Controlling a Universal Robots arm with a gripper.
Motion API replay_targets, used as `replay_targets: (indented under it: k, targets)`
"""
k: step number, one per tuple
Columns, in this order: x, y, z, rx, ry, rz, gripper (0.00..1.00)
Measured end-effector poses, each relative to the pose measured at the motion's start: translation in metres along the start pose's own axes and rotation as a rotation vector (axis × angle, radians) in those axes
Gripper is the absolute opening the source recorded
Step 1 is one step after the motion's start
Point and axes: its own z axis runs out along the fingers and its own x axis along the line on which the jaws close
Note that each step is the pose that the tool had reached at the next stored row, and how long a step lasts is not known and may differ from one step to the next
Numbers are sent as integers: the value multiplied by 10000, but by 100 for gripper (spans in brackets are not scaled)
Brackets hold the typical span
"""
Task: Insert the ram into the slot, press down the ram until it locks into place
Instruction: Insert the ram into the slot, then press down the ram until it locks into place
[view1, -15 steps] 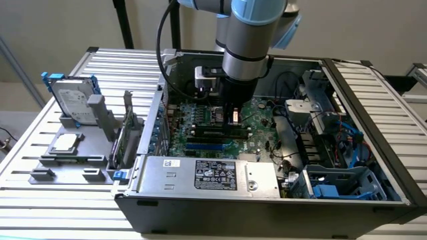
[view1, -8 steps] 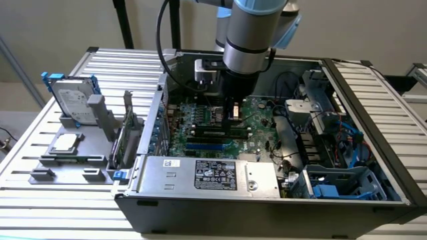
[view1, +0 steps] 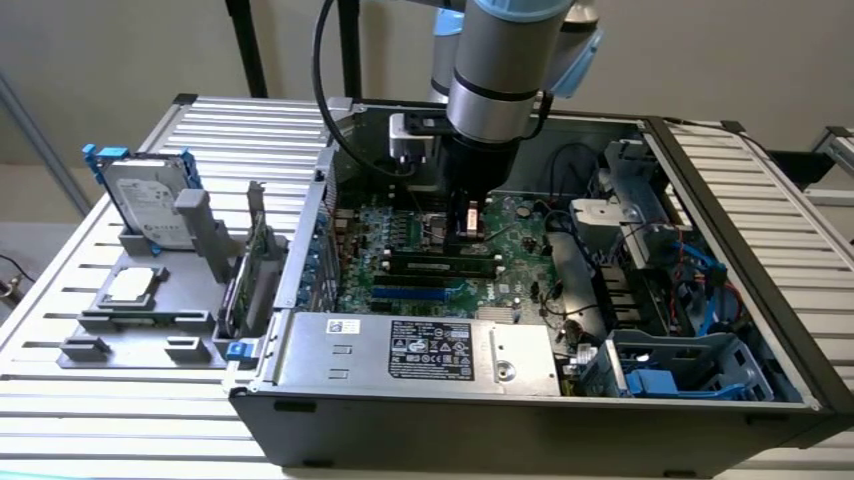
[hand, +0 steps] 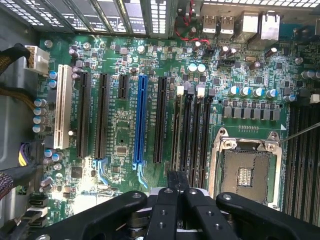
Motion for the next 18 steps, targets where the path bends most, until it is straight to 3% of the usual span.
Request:
replay_targets:
  k: [11, 18]
  targets:
    - [0, 1, 0, 1, 0, 0, 10]
    - [-4, 42, 35, 82, 2, 0, 10]
